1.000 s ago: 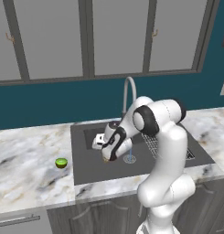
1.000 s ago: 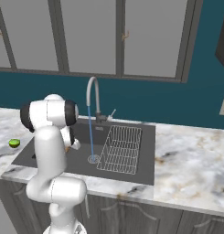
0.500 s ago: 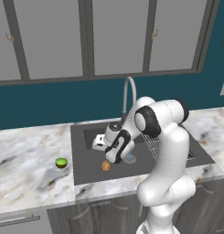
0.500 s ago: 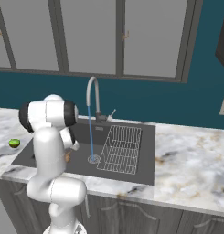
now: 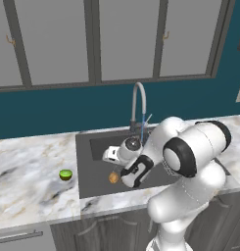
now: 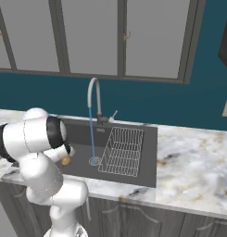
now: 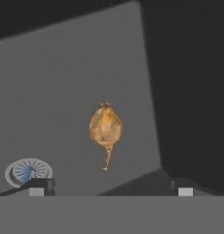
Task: Turn on the sink faucet. Then move the onion from the counter to the sink. Turn off the sink. Move the vegetable from the sink to the pot next to the stove. Finally move the pot to the front center burner.
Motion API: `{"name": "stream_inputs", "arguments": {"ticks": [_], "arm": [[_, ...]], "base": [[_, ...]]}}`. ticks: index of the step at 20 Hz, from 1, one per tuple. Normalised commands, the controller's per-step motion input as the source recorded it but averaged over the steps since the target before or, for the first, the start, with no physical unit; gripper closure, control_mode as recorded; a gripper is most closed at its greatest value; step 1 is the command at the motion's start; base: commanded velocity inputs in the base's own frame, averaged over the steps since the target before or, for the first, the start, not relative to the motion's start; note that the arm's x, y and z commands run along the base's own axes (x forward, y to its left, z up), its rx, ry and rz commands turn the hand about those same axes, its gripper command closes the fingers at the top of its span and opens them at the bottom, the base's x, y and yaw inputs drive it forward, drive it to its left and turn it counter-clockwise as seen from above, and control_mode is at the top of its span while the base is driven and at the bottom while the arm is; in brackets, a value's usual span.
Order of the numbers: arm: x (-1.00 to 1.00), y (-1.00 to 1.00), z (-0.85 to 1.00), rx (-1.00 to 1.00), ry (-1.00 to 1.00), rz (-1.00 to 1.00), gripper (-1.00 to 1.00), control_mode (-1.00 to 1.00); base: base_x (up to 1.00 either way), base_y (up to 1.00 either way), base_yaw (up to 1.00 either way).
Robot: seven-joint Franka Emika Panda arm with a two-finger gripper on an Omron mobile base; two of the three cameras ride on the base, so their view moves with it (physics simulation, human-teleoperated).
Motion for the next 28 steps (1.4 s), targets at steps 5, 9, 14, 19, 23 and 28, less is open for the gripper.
{"name": "stream_inputs", "arguments": {"ticks": [5, 9, 14, 19, 23, 28], "arm": [[-0.12, -0.14, 1.0, 0.07, 0.0, -0.09, -1.0, -1.0], [0.08, 0.0, 1.0, 0.01, 0.0, -0.05, -1.0, -1.0], [-0.07, -0.03, 1.0, 0.0, 0.0, -0.05, -1.0, -1.0], [-0.54, -0.26, 0.54, 0.1, 0.02, -0.22, -1.0, -1.0], [-0.58, -0.47, 0.19, 0.21, 0.08, -0.39, -1.0, -1.0], [-0.56, -0.38, 0.25, 0.27, 0.1, -0.41, -1.0, -1.0]], "base": [[0.0, 0.0, 0.0], [0.0, 0.0, 0.0], [0.0, 0.0, 0.0], [0.0, 0.0, 0.0], [0.0, 0.0, 0.0], [0.0, 0.0, 0.0]]}}
